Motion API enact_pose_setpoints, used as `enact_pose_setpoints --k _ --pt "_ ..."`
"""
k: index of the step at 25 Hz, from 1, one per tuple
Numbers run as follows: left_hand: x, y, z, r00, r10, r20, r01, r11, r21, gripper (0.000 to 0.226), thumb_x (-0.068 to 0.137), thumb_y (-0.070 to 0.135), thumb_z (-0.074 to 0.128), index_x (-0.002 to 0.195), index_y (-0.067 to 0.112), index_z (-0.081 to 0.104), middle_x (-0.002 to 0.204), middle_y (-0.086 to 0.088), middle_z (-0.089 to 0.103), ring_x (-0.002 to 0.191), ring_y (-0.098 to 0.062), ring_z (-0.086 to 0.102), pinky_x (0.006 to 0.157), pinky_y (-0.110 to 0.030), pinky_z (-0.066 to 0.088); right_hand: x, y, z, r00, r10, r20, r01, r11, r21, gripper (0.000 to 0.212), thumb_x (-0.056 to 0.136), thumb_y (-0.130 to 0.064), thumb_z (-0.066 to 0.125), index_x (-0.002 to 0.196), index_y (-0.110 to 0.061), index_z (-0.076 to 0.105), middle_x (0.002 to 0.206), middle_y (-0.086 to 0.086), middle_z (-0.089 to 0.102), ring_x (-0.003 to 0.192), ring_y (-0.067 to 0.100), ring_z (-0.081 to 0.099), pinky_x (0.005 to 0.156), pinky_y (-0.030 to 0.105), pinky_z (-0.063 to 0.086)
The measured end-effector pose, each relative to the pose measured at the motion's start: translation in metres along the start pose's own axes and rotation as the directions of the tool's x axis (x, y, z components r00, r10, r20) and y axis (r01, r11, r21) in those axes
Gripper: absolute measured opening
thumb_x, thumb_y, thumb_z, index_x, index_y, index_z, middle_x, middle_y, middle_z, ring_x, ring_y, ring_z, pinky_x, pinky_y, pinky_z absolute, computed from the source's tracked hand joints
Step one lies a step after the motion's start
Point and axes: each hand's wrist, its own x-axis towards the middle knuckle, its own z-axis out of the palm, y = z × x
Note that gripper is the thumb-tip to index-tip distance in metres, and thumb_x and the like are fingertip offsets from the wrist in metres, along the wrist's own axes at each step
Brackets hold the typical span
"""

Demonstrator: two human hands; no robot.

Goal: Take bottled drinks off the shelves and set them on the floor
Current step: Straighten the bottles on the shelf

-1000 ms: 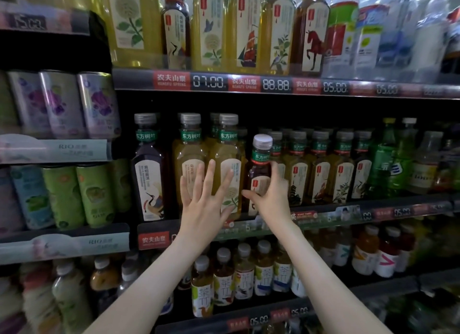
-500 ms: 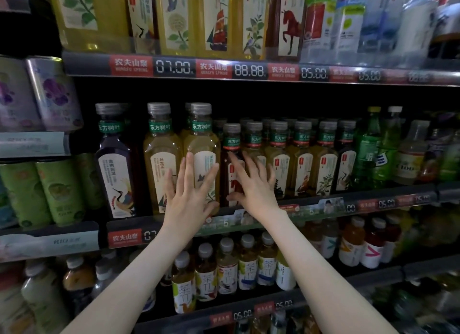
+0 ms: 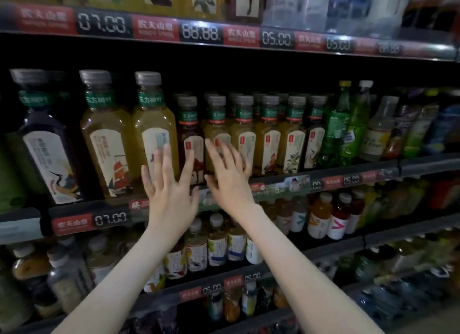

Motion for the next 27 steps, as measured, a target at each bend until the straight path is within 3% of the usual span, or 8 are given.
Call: enact_pose_setpoints --k 3,6,9,13,19,22,25,27 --pt "-0.001 0.048 0.006 0.994 0.096 0.045 -0.088 0.984 -0.152 0.075 0.086 0.03 0.061 0.15 0.021 0.024 0.157 -0.02 0.009 0.145 -0.035 0.002 0.113 -0.056 0.002 -0.028 0.024 -0.035 0.994 0.107 -0.031 -0.107 0.994 0.017 0.075 0.09 -0.019 0.06 0.153 -0.026 0.018 0.154 0.008 0.029 0.14 0.025 0.024 0.112 0.046 0.022" --pt "-0.008 0.097 0.017 0.976 0.198 0.09 -0.163 0.938 -0.305 0.069 0.085 0.026 0.061 0.147 0.018 0.033 0.153 -0.02 0.023 0.142 -0.036 0.018 0.112 -0.054 0.013 -0.066 0.056 -0.071 0.97 0.242 -0.02 -0.24 0.969 0.057 0.067 0.091 -0.014 0.059 0.15 -0.023 0.027 0.147 0.009 0.038 0.136 0.025 0.033 0.111 0.045 0.033" --pt "-0.025 0.144 0.027 0.96 0.233 0.157 -0.157 0.909 -0.387 0.067 0.084 0.023 0.065 0.145 0.014 0.037 0.149 -0.021 0.032 0.137 -0.038 0.031 0.11 -0.053 0.024 -0.106 0.092 -0.112 0.945 0.326 0.019 -0.326 0.945 0.022 0.063 0.093 -0.012 0.056 0.149 -0.022 0.029 0.145 0.008 0.04 0.134 0.024 0.035 0.109 0.042 0.037" --pt "-0.042 0.21 0.034 0.918 0.273 0.288 -0.088 0.847 -0.524 0.064 0.093 0.025 0.055 0.149 0.016 0.026 0.154 -0.019 0.021 0.137 -0.036 0.029 0.103 -0.045 0.039 -0.145 0.148 -0.172 0.893 0.449 0.018 -0.45 0.893 0.009 0.061 0.098 -0.014 0.05 0.151 -0.026 0.023 0.147 0.004 0.035 0.134 0.02 0.032 0.101 0.029 0.037" --pt "-0.006 0.309 0.063 0.971 0.185 0.153 -0.096 0.884 -0.458 0.064 0.089 0.024 0.06 0.147 0.015 0.032 0.15 -0.019 0.03 0.131 -0.034 0.04 0.098 -0.04 0.044 -0.163 0.257 -0.23 0.897 0.433 0.09 -0.44 0.893 0.091 0.066 0.097 -0.014 0.052 0.151 -0.032 0.019 0.147 -0.002 0.034 0.134 0.014 0.034 0.1 0.02 0.03" --pt "0.023 0.354 0.078 0.984 0.047 0.171 0.033 0.897 -0.44 0.067 0.091 0.025 0.056 0.15 0.021 0.024 0.154 -0.016 0.022 0.137 -0.031 0.031 0.103 -0.039 0.039 -0.147 0.307 -0.25 0.907 0.387 0.163 -0.412 0.897 0.162 0.068 0.098 -0.017 0.052 0.152 -0.036 0.015 0.15 -0.007 0.029 0.136 0.01 0.032 0.099 0.017 0.029" --pt "0.041 0.371 0.082 0.981 -0.058 0.187 0.124 0.922 -0.366 0.069 0.093 0.027 0.054 0.151 0.023 0.017 0.156 -0.015 0.016 0.141 -0.029 0.025 0.109 -0.036 0.032 -0.112 0.33 -0.252 0.92 0.331 0.212 -0.377 0.895 0.239 0.072 0.098 -0.02 0.053 0.152 -0.037 0.01 0.151 -0.01 0.028 0.121 0.0 0.04 0.087 0.006 0.035" --pt "0.052 0.368 0.08 0.983 -0.088 0.163 0.13 0.955 -0.267 0.07 0.091 0.027 0.056 0.15 0.021 0.021 0.154 -0.019 0.022 0.138 -0.032 0.03 0.109 -0.039 0.032 -0.083 0.337 -0.242 0.924 0.303 0.232 -0.361 0.89 0.278 0.076 0.096 -0.023 0.056 0.152 -0.035 0.006 0.153 -0.004 0.026 0.123 0.008 0.042 0.091 0.014 0.039"
